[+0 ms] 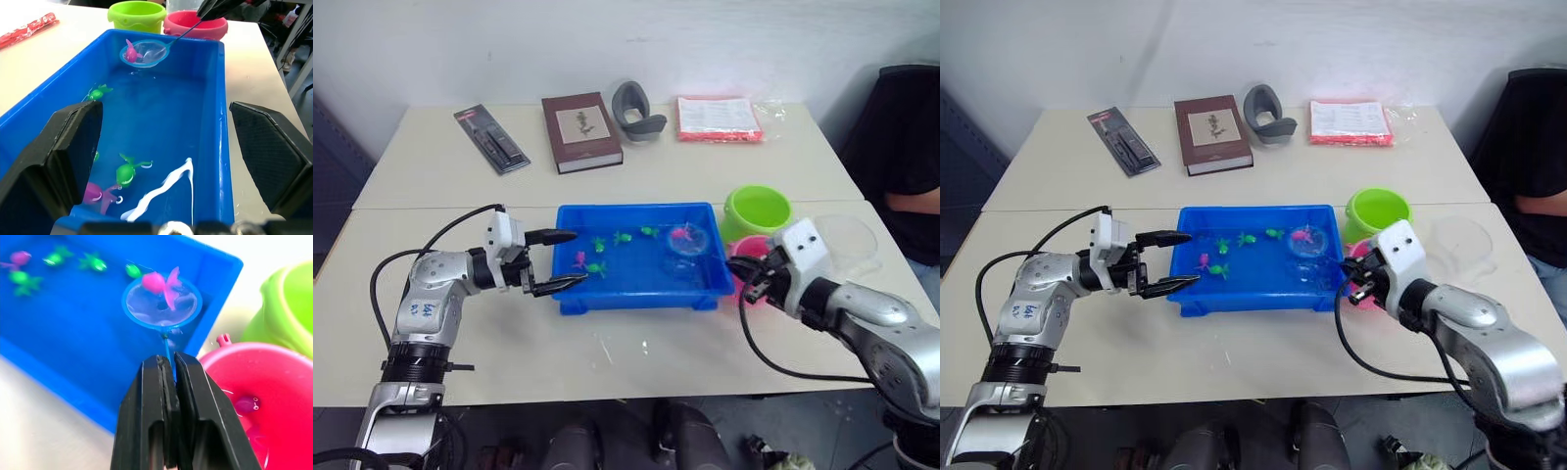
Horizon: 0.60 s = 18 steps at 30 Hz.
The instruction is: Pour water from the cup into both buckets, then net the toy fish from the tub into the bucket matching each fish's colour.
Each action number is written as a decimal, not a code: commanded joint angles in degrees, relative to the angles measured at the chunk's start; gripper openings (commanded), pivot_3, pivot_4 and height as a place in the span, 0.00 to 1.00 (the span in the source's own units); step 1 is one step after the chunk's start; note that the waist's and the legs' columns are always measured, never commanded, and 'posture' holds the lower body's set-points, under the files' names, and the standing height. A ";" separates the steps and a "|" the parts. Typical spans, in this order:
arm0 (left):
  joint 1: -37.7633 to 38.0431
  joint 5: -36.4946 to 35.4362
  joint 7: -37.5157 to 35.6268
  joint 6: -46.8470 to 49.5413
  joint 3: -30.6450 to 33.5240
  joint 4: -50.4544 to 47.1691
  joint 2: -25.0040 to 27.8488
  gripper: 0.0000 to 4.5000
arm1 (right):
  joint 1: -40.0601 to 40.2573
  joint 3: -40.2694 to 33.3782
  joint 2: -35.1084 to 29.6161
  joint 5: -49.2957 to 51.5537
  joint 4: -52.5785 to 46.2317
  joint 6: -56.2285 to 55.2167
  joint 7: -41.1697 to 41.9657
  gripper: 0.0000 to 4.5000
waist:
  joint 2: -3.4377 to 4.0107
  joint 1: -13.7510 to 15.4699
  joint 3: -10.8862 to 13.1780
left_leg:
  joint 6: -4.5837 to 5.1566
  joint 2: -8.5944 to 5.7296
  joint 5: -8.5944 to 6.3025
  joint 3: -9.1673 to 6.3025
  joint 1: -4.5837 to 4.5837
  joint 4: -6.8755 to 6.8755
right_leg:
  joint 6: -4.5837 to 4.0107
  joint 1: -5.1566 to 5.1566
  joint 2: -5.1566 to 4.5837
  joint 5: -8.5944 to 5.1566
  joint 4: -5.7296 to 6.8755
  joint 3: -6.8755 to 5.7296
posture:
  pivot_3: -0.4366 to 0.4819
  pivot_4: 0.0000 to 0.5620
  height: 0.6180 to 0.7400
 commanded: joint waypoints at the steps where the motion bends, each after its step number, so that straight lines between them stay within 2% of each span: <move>1: -2.69 -0.32 -0.22 -1.44 -0.32 -0.18 -1.64 0.99 | 3.42 -9.09 -0.35 6.80 -7.60 0.89 1.30 0.00 | 0.00 0.17 0.00 | 0.00 -0.02 0.00 0.01 0.00 0.00 | 0.01 0.00 -0.02 0.01 0.01 0.01 | 0.48 0.27 1.00; 7: -5.94 -0.70 -2.90 0.60 -3.79 0.58 -5.06 0.99 | 17.54 -28.27 1.26 12.81 -14.41 -1.99 2.26 0.00 | 0.00 1.52 0.00 | 0.01 -0.06 0.00 -0.03 -0.02 0.02 | 0.05 0.03 0.01 0.03 -0.03 0.01 | 0.48 0.27 1.00; 9: -7.15 -0.33 -3.53 0.76 -4.66 1.71 -6.09 0.99 | 22.01 -32.57 2.35 13.46 -15.46 -4.15 2.54 0.00 | 0.00 1.53 0.00 | 0.01 -0.08 0.00 -0.08 -0.02 0.03 | 0.05 0.07 0.06 0.03 -0.05 0.01 | 0.48 0.27 1.00; 14: -9.79 0.24 -5.17 -0.08 -5.92 4.79 -7.99 0.99 | 31.75 -36.66 5.40 7.98 -15.27 -12.28 3.82 0.00 | -0.01 1.18 -0.01 | 0.02 -0.06 0.00 0.07 0.13 -0.01 | 0.10 0.10 0.17 0.06 -0.06 0.13 | 0.48 0.27 1.00; 17: -10.71 0.45 -5.94 -0.50 -6.19 5.97 -8.50 0.99 | 34.42 -35.82 6.52 4.80 -14.07 -16.22 3.25 0.00 | -0.01 1.06 -0.01 | 0.02 -0.04 0.00 0.17 0.21 -0.03 | 0.09 0.10 0.21 0.05 -0.06 0.24 | 0.48 0.27 1.00; 18: -11.07 0.49 -6.18 -0.60 -6.33 6.36 -8.77 0.99 | 36.42 -34.19 6.00 0.51 -13.31 -19.41 4.11 0.00 | -0.01 1.08 -0.01 | 0.02 -0.06 0.00 0.27 0.29 -0.06 | 0.09 0.10 0.21 0.05 -0.06 0.29 | 0.48 0.27 1.00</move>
